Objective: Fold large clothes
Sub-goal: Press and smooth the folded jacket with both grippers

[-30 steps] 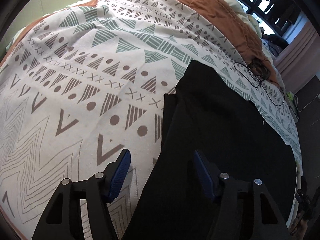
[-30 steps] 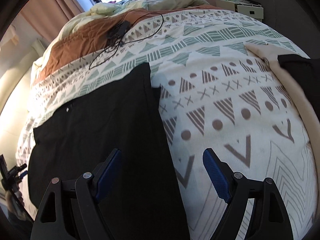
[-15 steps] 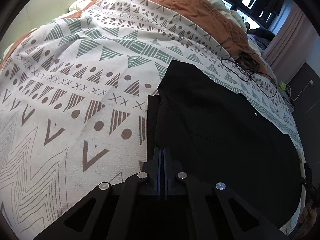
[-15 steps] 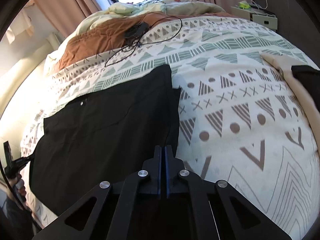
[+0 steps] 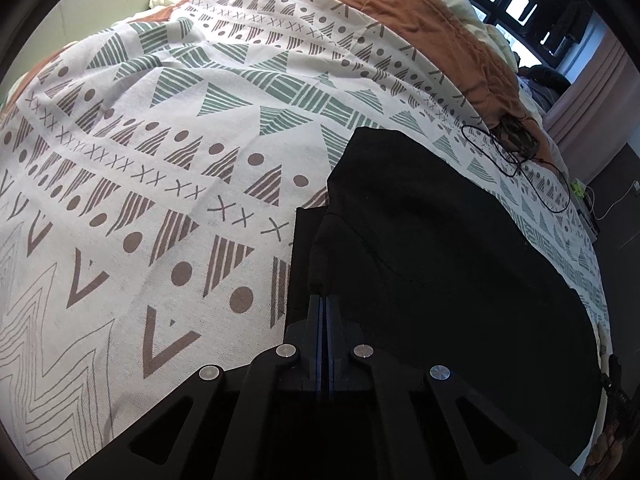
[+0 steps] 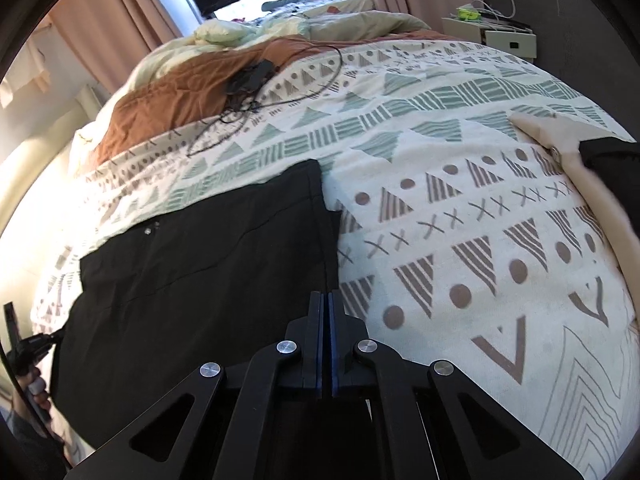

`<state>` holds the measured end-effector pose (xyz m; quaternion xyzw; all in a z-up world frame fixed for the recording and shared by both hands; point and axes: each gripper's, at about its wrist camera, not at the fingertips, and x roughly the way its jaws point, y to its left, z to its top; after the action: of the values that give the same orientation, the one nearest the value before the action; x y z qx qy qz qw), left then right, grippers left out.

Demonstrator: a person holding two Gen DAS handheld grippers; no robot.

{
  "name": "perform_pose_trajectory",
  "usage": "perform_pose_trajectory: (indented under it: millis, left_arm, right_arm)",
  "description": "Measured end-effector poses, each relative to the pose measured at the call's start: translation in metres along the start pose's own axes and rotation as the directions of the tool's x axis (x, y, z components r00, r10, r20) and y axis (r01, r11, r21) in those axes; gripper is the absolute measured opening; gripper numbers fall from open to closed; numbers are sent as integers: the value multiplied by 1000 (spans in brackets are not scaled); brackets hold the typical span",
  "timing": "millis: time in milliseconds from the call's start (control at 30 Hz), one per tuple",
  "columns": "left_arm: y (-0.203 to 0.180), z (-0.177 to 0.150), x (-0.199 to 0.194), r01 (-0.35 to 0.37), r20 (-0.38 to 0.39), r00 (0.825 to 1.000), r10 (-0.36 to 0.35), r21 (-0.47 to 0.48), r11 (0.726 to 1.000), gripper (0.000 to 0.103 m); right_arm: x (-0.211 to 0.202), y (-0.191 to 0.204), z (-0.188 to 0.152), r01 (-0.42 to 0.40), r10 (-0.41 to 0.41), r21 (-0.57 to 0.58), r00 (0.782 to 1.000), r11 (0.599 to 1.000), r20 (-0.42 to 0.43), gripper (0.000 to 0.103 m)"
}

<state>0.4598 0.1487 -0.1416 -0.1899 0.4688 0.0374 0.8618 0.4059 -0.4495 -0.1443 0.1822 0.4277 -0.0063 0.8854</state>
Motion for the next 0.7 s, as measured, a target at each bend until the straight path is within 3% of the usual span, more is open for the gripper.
perform_pose_trajectory:
  millis: [133,167,200,267,300,700]
  left_arm:
    - [7,-3,-7,113,-32,993,-116,-81,990,1]
    - [8,-4,-11,127,-35,991,-130,-91,988,2]
    - [10,-5,-16,139,-31,989,-143,-103,985,2]
    - [14,-9,-26,157,-20,987,-161,-124,980,3]
    - [16,-10,-31,163,-18,986,-167,-130,978,3]
    - [40,-48,-78,200,-16,979,-205,-158,967,4]
  right_arm:
    - [-8,-4,-2,34,-33,30,999,999,-18,6]
    - [-14,-4,-3,40,-40,28,999,999,-6,12]
    - [-19,-4,-4,45,-45,22,999,999,4,21]
    - [-33,-3,-7,48,-49,18,998,999,33,72]
    - [-42,-2,-9,46,-47,16,997,999,55,78]
    - [-83,39,-36,-58,59,-28,997,998,48,80]
